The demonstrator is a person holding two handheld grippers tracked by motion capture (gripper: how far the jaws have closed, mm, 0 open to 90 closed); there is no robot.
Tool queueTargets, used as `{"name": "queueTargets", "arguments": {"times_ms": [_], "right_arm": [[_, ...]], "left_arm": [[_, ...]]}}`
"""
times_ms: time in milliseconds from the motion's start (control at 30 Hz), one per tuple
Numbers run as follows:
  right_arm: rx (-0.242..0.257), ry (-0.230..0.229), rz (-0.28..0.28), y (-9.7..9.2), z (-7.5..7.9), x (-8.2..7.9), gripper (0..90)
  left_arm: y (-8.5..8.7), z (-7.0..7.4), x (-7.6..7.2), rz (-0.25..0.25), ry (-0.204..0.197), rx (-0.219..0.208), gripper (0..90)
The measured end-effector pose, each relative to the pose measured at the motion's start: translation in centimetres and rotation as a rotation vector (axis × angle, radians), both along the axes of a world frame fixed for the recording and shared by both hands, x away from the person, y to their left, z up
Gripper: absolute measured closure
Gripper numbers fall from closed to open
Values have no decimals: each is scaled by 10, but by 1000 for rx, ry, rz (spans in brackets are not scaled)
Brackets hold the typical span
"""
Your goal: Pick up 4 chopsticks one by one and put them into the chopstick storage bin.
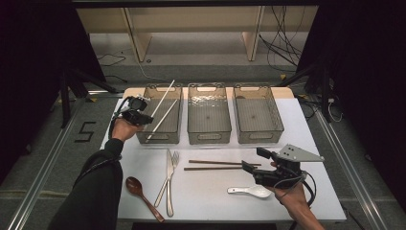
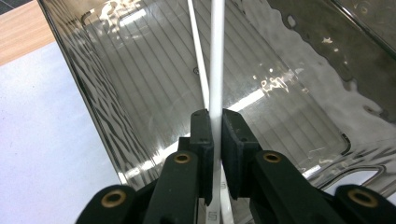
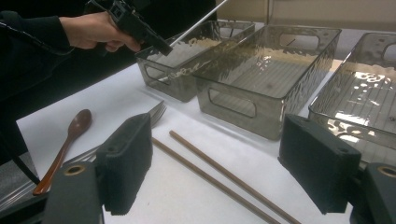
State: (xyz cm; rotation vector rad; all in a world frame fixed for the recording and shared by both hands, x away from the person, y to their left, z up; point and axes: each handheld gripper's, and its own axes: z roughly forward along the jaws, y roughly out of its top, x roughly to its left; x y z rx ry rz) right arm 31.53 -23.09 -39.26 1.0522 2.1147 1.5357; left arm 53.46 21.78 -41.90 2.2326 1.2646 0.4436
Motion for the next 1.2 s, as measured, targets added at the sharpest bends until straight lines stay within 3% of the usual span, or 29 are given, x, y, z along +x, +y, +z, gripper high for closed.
{"name": "queueTargets", "arguments": {"times_ms": [200,333,567,733,833,933,1000,1200], "right_arm": [[-1,0,1,0,0,0,266],[0,2,0,0,0,0,267],[-1,2,1,1,0,0,266],[-1,2,0,0,-1,0,266],[0,2,0,1,0,0,267],[-2,-4,3,1,0,-1,266],[-2,-3,3,1,0,-1,266],[-2,-5,3,1,1,-1,266]], "left_arm": [[0,-1,-2,-2,4,-13,793],[2,3,-8,-2,-11,-62,743],[0,15,-25,-30,-40,-147,534],[-6,18,-41,-83,-55,-149,399],[-10,21,-47,-113,-58,-127,361],[-11,24,-53,-130,-63,-146,342],[-15,25,-57,-147,-62,-116,326],[-32,28,-69,-229,-53,-84,291]]}}
